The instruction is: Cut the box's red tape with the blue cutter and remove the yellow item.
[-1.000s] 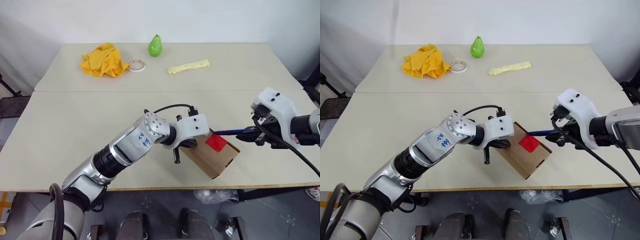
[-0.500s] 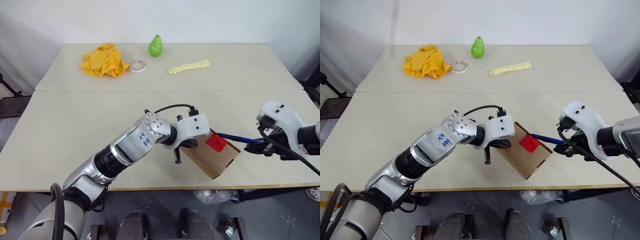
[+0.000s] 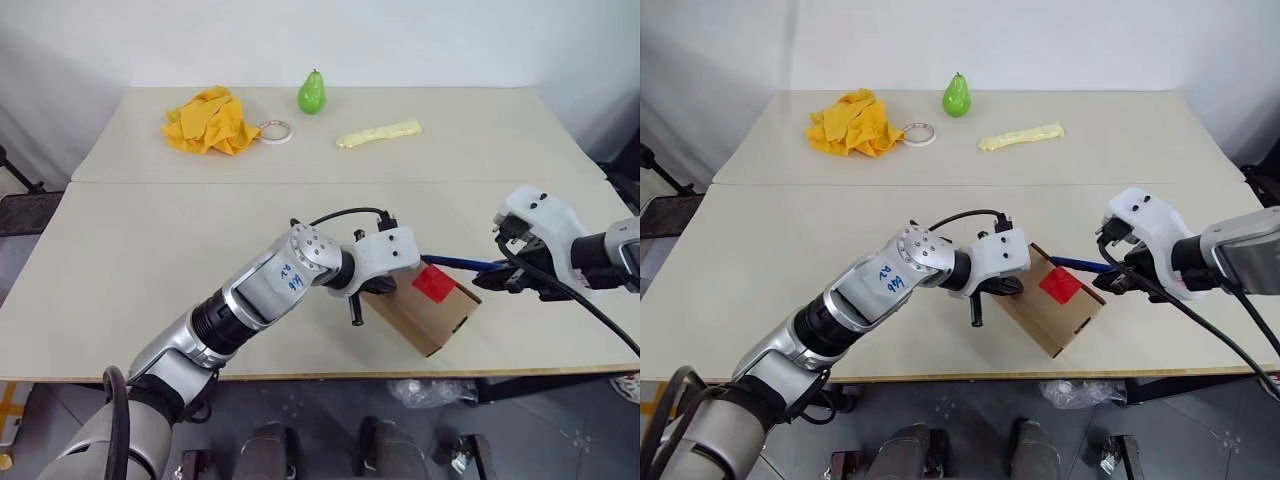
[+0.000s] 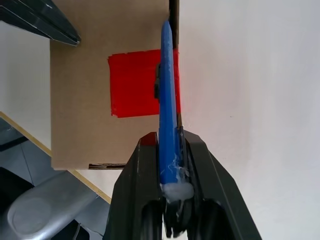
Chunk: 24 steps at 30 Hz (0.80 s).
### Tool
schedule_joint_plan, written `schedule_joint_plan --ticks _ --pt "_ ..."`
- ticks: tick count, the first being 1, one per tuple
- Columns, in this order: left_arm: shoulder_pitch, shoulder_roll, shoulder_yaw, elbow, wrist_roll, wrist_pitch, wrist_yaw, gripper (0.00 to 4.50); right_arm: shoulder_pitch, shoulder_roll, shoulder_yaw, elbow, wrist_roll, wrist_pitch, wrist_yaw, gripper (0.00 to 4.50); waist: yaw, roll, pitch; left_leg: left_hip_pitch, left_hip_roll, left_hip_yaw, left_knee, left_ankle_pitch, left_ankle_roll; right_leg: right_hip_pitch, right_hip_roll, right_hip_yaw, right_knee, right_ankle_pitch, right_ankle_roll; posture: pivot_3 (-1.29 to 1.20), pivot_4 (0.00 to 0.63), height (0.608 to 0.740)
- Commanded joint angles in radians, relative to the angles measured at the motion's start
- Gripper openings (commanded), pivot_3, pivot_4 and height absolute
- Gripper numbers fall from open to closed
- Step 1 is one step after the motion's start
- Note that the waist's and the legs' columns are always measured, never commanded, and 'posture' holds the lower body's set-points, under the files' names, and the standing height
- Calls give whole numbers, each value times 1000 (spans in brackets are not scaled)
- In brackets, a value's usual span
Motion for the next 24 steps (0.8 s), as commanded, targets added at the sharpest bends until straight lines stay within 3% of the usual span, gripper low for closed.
schedule_joint_plan --ticks 1,17,24 --pt "51 0 -69 75 26 30 4 0 -40 -61 61 19 56 4 61 169 0 0 0 0 0 0 0 0 1 0 0 0 0 0 0 0 150 740" --pt "69 -5 -56 71 31 32 18 0 -152 -202 275 13 33 4 231 169 1 0 0 -1 -1 1 0 -4 2 1 -2 0 -5 1 1 0 150 740" --pt "69 -11 -55 73 32 23 18 0 -211 -137 330 62 -44 4 249 169 -2 0 0 -1 -1 1 0 -4 2 1 -2 1 -5 1 2 0 150 740"
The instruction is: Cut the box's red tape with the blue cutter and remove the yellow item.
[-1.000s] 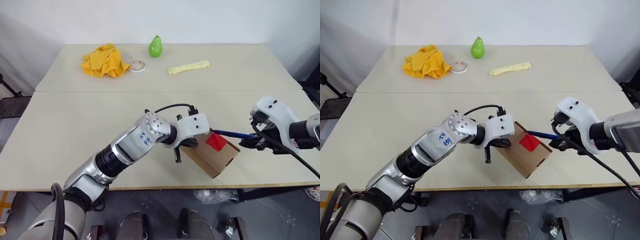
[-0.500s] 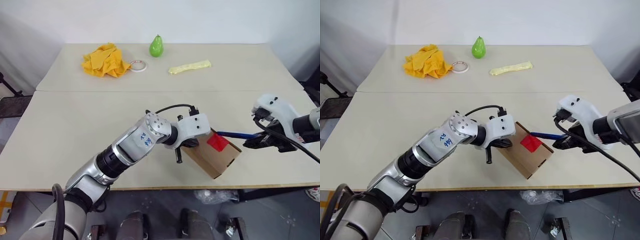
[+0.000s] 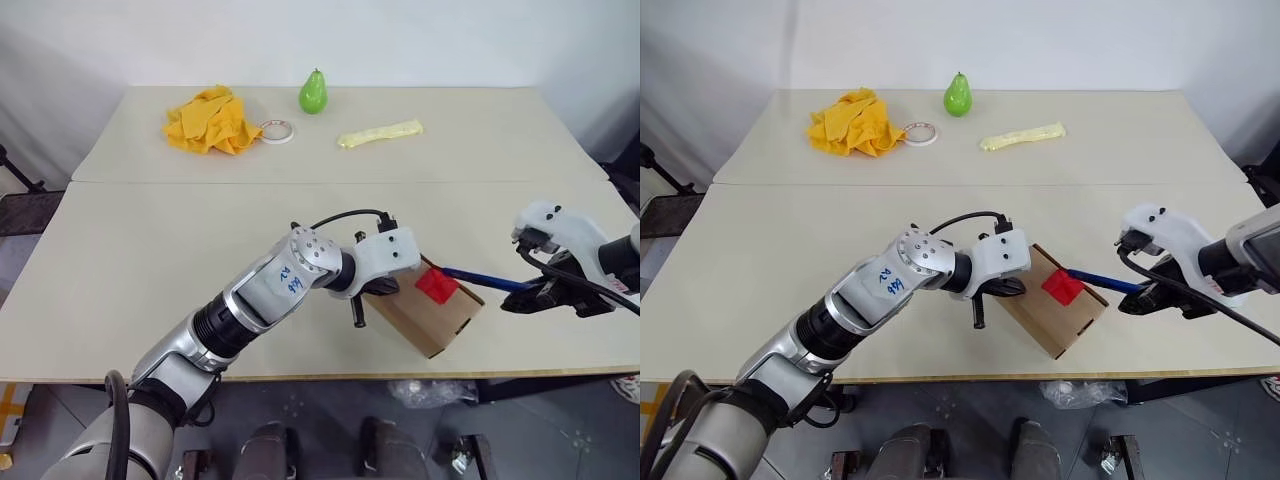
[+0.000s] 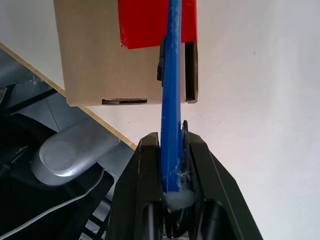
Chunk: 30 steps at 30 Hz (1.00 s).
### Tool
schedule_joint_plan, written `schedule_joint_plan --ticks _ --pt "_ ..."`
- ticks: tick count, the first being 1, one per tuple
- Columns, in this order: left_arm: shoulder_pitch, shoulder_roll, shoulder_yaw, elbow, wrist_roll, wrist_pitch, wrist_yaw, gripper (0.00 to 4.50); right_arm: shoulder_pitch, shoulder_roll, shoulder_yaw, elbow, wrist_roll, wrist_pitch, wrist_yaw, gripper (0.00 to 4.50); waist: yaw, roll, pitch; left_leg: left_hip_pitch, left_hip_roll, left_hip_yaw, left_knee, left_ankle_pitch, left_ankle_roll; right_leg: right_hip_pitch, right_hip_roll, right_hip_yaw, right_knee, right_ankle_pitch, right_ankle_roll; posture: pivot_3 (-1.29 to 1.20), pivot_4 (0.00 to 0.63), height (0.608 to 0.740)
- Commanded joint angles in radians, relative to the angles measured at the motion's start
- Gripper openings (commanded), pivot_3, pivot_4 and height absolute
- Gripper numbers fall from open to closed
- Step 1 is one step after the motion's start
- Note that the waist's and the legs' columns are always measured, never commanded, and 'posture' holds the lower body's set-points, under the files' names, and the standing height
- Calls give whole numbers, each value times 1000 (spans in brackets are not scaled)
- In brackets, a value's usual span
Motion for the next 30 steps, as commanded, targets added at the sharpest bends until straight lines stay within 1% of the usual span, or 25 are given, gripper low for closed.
schedule_joint_plan --ticks 1,7,11,22,30 --pt "47 1 -72 75 32 31 12 0 -53 51 50 23 -24 8 33 169 -2 0 0 0 0 0 0 0 0 0 0 0 0 0 0 0 150 740" --pt "43 -4 -71 90 38 18 9 0 -169 115 152 96 -98 8 79 169 -1 0 0 0 0 1 0 0 0 -1 0 1 0 0 0 0 150 740" --pt "43 -8 -71 95 39 11 9 0 -248 129 256 118 -155 8 154 169 -1 1 0 -1 -1 2 0 0 0 -2 -1 2 0 0 1 0 150 740" --pt "44 -21 -60 114 43 4 17 0 -393 102 490 129 -345 -2 421 169 1 1 -1 -1 -4 2 1 -3 4 -1 -4 1 0 1 1 0 150 740" --pt "43 -27 -58 120 45 1 18 0 -452 89 647 164 -534 -94 649 169 1 1 -1 -1 -6 3 2 -6 3 -1 -7 0 0 1 1 0 150 740"
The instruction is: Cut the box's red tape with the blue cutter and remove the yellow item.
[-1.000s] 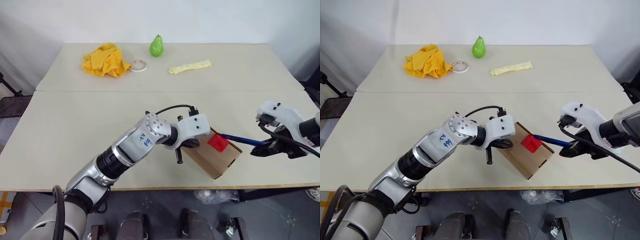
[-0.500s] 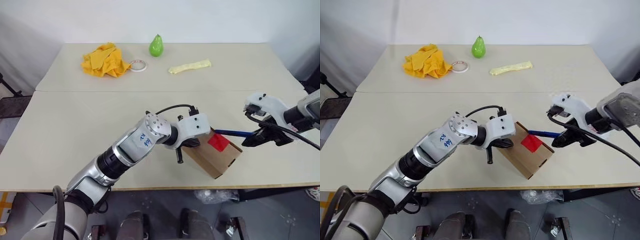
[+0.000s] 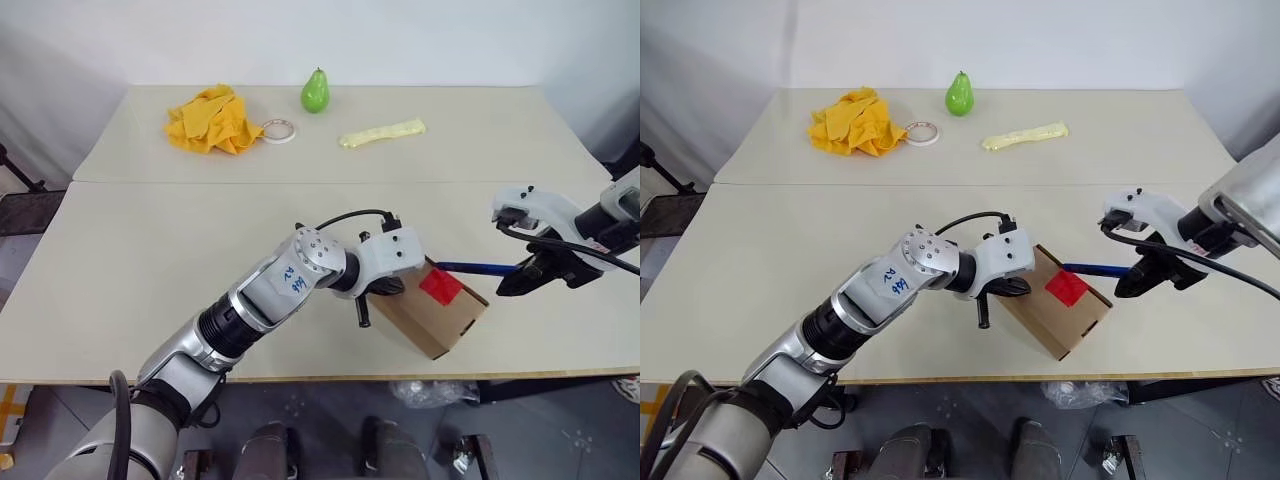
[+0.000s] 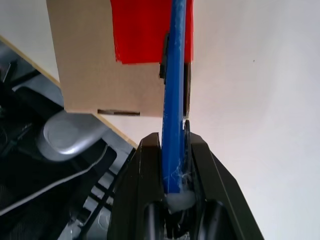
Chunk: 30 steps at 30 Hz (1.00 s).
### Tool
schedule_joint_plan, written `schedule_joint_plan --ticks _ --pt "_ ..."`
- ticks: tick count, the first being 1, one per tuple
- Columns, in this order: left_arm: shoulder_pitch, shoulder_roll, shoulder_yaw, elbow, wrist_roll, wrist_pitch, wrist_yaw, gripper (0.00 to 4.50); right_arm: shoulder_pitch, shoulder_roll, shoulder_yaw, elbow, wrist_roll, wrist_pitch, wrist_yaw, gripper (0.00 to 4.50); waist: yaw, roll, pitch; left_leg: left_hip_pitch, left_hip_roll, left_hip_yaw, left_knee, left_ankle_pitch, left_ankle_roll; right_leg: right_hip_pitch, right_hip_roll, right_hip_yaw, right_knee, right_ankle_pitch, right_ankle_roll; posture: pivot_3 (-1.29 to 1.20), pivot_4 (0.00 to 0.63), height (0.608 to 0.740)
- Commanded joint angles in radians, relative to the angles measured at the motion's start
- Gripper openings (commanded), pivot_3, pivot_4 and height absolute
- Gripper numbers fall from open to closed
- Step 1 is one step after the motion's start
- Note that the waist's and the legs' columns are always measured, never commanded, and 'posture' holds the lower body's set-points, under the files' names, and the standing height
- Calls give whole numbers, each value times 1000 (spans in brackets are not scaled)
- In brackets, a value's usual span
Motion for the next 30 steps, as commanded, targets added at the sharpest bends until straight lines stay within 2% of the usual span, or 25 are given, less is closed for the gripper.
schedule_joint_plan --ticks 1,9,18,22,30 --pt "42 3 -63 87 40 33 19 0 -19 -11 53 0 -53 -38 121 169 0 0 0 0 0 0 0 0 0 0 0 0 0 0 0 0 150 740" --pt "44 5 -58 86 41 39 23 0 -6 -6 96 28 -186 -90 244 169 0 0 0 0 0 0 1 -1 -3 0 -1 -1 0 0 0 0 150 740" --pt "33 -5 -51 101 43 36 26 0 -20 97 69 146 -250 -98 249 169 -4 0 0 0 0 1 2 -1 -4 0 -1 -1 2 1 2 0 150 740" --pt "31 -8 -47 109 47 33 26 0 -23 87 87 141 -269 -104 273 169 -3 0 0 0 0 1 2 -1 -4 0 -2 -1 2 1 2 0 150 740" --pt "33 -8 -44 113 49 36 25 0 0 -2 107 40 -259 -113 310 169 -1 0 0 0 0 1 2 -1 -4 0 -2 -2 2 1 2 0 150 740"
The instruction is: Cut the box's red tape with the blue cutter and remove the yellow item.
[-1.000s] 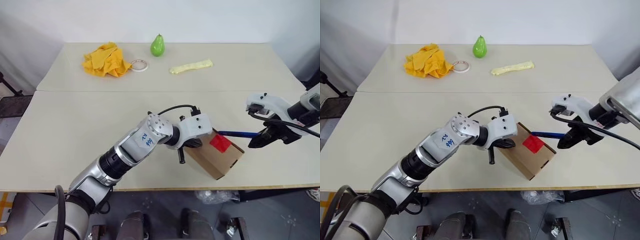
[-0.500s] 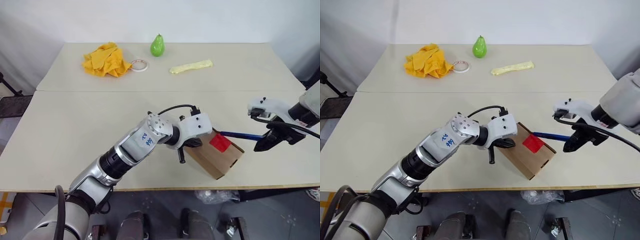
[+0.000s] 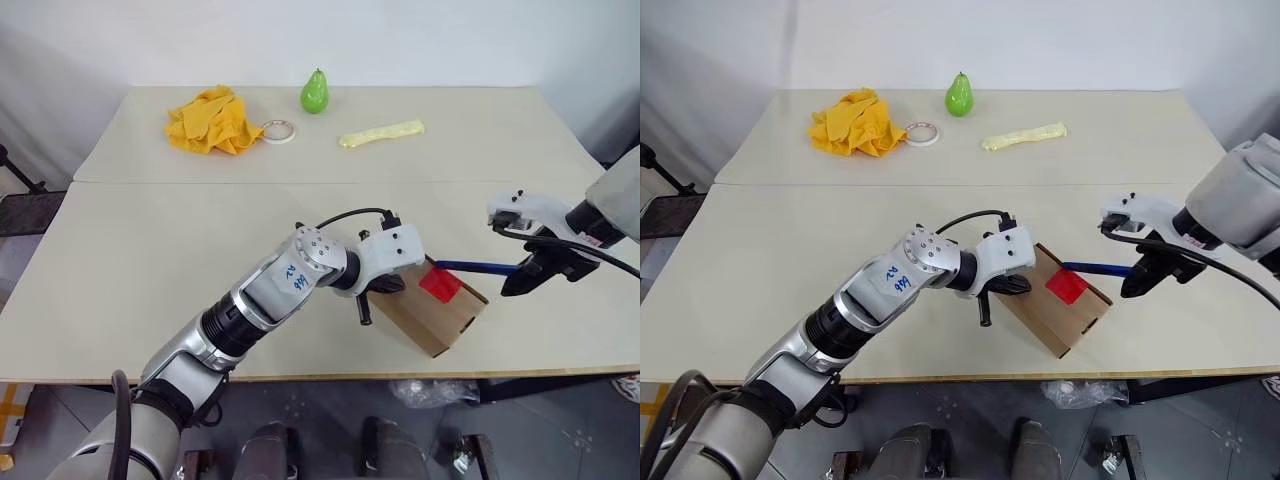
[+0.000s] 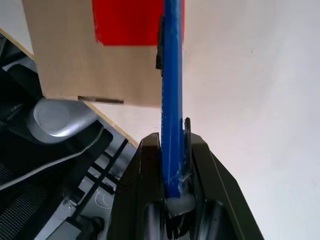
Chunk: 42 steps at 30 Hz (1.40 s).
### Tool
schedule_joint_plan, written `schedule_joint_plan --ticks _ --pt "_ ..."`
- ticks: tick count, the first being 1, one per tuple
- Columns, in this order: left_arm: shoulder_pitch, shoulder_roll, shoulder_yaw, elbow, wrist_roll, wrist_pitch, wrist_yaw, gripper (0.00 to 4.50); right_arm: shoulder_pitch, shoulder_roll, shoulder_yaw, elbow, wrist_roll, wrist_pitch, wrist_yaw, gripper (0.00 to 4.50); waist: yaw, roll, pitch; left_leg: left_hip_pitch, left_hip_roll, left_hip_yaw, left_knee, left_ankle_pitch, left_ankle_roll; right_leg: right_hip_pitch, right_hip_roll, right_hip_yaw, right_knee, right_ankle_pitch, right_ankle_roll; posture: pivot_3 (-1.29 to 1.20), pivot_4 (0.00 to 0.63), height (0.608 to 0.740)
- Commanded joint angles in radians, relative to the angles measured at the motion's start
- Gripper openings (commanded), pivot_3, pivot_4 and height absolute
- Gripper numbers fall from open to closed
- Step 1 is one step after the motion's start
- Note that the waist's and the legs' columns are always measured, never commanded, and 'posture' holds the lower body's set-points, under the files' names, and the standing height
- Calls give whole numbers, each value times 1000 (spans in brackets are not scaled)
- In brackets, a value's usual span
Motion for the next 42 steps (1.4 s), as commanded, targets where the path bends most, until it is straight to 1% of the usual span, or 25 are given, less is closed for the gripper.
schedule_joint_plan --ticks 1,13,21,26,31,34,42 --pt "35 7 -55 90 41 35 21 0 1 -56 8 -64 18 0 75 169 0 0 0 0 0 0 0 0 0 0 0 0 0 0 0 0 150 740" --pt "33 2 -56 99 43 29 20 0 46 -130 -6 -148 37 -3 75 169 1 0 0 0 0 0 0 0 0 0 0 0 -1 0 0 0 150 740" --pt "32 -1 -56 100 45 23 22 0 58 -74 -18 -94 1 -9 75 169 -1 0 0 0 0 0 0 0 0 1 0 0 -1 0 0 0 150 740" --pt "37 0 -56 89 46 26 23 0 43 -15 -27 -50 -7 -3 66 169 -4 0 0 0 0 0 1 0 0 1 0 0 0 0 1 0 150 740" --pt "43 1 -57 78 48 28 21 0 38 11 -42 -32 -4 10 58 169 -4 1 0 1 1 0 1 0 -1 1 0 0 1 1 1 0 150 740" --pt "44 0 -57 77 49 28 22 0 46 -8 -39 -50 -6 13 64 169 -4 1 -1 1 1 0 1 0 -1 1 0 0 1 1 1 0 150 740" --pt "43 -4 -55 86 50 25 21 0 82 -132 -25 -157 27 4 75 169 -1 1 -1 0 0 0 1 -1 -1 0 0 0 -1 1 1 0 150 740"
